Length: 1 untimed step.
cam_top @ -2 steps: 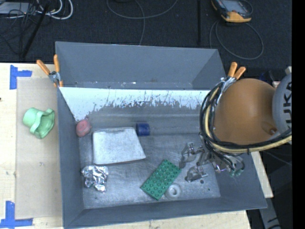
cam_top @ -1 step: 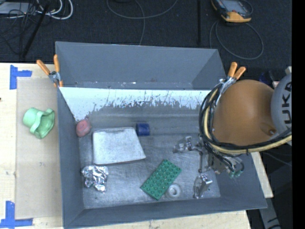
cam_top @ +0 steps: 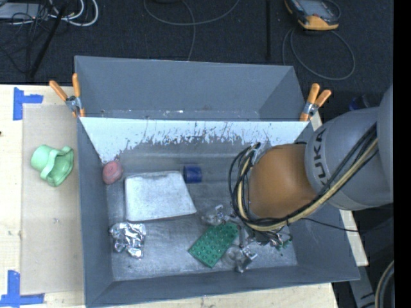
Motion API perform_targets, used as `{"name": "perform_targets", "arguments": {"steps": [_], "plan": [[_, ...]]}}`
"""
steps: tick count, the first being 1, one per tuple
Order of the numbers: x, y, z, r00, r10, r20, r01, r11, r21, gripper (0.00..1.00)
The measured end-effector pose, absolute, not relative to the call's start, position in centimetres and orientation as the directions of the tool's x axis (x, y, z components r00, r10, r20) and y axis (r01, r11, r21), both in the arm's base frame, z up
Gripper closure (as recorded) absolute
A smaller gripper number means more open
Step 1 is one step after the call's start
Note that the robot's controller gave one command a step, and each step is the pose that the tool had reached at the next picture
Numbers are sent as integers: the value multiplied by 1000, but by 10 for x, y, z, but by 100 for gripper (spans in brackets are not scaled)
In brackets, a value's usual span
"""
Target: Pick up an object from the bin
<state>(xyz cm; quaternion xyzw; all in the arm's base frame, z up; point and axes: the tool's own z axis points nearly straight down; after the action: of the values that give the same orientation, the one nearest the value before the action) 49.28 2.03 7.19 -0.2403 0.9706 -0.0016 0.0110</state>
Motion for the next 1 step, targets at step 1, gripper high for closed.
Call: {"name": "perform_targets", "arguments": {"steps": [1], "plan": [[491, 20, 74, -884, -467, -12, -467, 884, -6, 100]]}}
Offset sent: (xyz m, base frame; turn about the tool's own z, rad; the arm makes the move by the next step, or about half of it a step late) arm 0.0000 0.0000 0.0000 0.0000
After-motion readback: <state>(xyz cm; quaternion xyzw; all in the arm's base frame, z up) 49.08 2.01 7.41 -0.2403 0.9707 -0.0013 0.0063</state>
